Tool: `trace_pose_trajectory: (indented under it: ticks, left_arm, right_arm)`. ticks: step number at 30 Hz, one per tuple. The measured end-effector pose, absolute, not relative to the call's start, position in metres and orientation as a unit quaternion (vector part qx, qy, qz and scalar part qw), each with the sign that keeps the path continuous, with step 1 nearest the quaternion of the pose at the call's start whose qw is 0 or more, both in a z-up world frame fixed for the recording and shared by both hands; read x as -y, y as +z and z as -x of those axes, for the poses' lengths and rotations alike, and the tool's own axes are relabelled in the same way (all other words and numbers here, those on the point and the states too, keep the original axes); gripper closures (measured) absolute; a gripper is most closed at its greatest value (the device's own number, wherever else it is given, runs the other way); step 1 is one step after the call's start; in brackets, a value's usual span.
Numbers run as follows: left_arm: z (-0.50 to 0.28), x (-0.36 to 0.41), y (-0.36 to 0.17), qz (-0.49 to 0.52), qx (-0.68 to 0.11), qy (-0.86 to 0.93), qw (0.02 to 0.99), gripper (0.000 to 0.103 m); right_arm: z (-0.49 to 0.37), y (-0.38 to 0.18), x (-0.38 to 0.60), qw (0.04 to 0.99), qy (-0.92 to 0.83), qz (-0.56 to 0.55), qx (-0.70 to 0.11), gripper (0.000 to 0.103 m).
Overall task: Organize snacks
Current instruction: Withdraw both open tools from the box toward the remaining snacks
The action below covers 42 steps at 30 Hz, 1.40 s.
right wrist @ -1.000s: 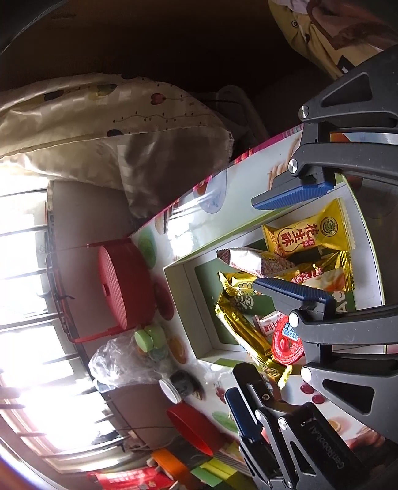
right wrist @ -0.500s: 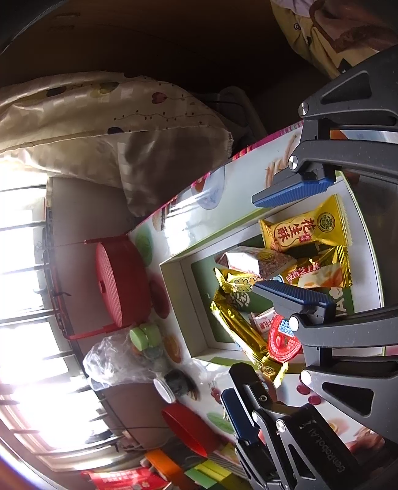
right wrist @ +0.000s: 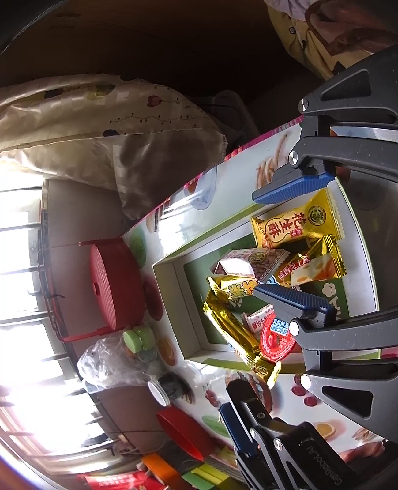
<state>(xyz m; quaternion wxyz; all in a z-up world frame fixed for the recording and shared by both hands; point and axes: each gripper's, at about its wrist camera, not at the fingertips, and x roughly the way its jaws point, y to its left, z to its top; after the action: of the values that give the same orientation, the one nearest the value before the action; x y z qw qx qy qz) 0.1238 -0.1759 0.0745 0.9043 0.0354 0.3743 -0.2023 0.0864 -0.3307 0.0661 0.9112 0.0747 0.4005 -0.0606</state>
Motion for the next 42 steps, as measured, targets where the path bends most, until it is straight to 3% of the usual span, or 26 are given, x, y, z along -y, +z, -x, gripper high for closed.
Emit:
trace_pose_trajectory:
  ticks: [24,42]
  left_arm:
    - [-0.096,0.1,0.08,-0.009,-0.36,-0.156,0.92,0.062]
    - [-0.084,0.02,0.07,0.041,-0.362,-0.106,0.925,0.062]
  right_arm:
    - [-0.073,0.092,0.283,0.935,0.009,-0.076,-0.345,0.044]
    - [-0.083,0.088,0.2,0.924,0.119,-0.047,-0.36,0.043]
